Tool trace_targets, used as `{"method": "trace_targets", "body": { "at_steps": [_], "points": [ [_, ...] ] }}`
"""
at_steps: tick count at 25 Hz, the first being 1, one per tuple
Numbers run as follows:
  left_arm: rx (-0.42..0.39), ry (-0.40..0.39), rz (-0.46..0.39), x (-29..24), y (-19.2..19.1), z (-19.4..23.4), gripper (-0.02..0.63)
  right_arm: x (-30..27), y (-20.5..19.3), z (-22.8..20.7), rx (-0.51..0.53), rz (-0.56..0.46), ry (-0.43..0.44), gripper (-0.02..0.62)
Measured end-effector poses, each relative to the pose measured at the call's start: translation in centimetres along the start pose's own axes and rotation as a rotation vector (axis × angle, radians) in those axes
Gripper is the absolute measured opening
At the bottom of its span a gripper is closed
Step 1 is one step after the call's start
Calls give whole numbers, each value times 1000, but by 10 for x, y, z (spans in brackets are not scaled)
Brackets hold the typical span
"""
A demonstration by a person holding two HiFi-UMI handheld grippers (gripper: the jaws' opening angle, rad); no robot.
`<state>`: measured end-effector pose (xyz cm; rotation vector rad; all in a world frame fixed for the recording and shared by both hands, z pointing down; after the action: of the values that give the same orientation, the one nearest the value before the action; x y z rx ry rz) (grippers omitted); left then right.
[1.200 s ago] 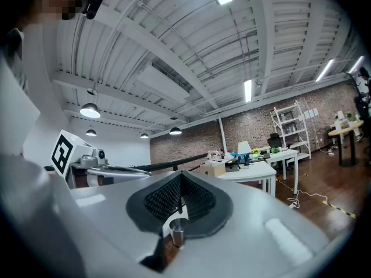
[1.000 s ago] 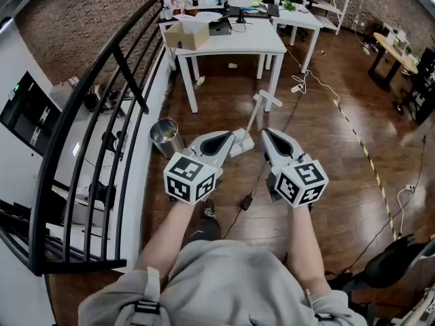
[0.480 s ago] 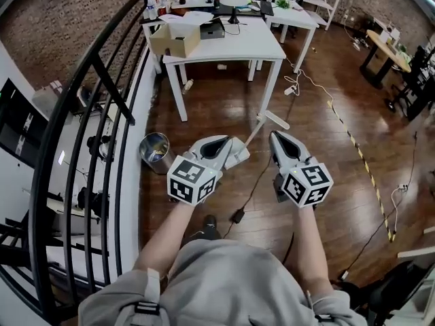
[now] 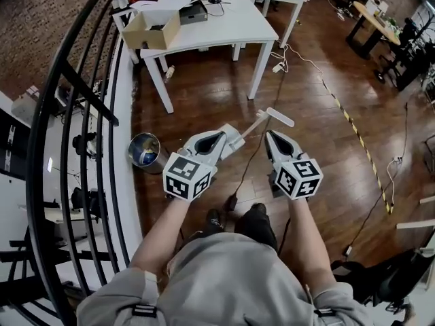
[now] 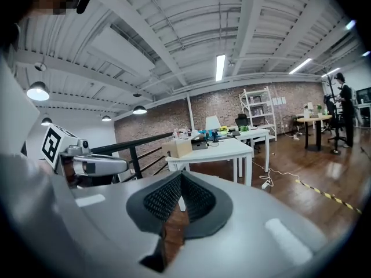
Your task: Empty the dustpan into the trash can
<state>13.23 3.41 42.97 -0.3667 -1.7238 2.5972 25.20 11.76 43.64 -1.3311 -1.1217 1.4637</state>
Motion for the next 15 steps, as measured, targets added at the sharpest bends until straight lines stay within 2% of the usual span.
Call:
{"method": "trace_targets", "body": {
  "at_steps": [12,13,15],
  "points": [
    [37,-18,69,-51,-18,22,5,-49,-57,-29,-91,137,-29,0],
    [43,-14,73,-55,-19,26,5,-55,-64,-33,-98,153,-32,34],
    [50,-3,77,-66,-19,34,5,-68,-78,-45,-114,186,-41,43]
  ]
}}
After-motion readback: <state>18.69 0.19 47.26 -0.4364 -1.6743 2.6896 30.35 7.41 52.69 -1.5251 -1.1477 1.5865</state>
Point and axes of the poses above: the fingertips, and each gripper's own axes: x backward along the fingers, z to its left, y out of its top, the point moved 2 cm from there along x, backward along the fingers, and after that the axes turned 12 degrees about x, right-handed, at the moved point
